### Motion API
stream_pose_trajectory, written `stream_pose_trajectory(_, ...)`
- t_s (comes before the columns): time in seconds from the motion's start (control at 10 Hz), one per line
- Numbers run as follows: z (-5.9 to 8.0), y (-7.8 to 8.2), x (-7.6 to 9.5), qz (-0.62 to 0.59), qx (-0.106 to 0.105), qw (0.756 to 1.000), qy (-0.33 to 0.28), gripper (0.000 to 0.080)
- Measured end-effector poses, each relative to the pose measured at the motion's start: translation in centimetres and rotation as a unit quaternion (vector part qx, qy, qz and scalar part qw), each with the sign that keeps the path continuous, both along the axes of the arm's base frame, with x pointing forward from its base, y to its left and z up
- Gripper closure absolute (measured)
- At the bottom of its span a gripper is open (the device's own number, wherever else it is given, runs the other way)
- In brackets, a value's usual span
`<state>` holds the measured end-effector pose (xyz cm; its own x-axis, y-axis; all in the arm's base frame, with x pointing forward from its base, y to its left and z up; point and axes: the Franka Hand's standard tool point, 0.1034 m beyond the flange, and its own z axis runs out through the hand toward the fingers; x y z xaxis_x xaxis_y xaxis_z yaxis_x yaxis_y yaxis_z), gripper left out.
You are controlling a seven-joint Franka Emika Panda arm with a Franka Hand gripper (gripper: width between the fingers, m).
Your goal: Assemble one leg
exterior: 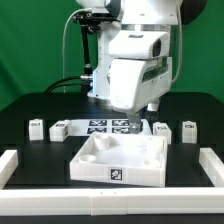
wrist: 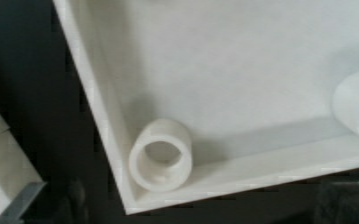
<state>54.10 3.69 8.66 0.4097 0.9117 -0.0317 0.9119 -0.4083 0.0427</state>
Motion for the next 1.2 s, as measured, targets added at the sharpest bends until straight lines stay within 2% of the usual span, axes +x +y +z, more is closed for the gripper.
stream_pose_trajectory(0.5,-0.2,-0.3,-0.2,-0.002,0.000,1.000,0.002,0.0150)
stream_pose_trajectory(0.6,-0.9,-0.9,-1.0,0.044,0.000,0.999,0.005,0.0150)
stream_pose_trajectory(0.7,-1.9,-1.6,-2.8,0.071,0.000,0.997,0.022,0.0150)
stream_pose_trajectory(1.0,-3.7,-3.2,-5.9,0.078,0.005,0.996,0.052,0.0150)
stream_pose_trajectory(1.2,-3.6,-3.1,-5.6,0.077,0.004,0.996,0.050,0.0150)
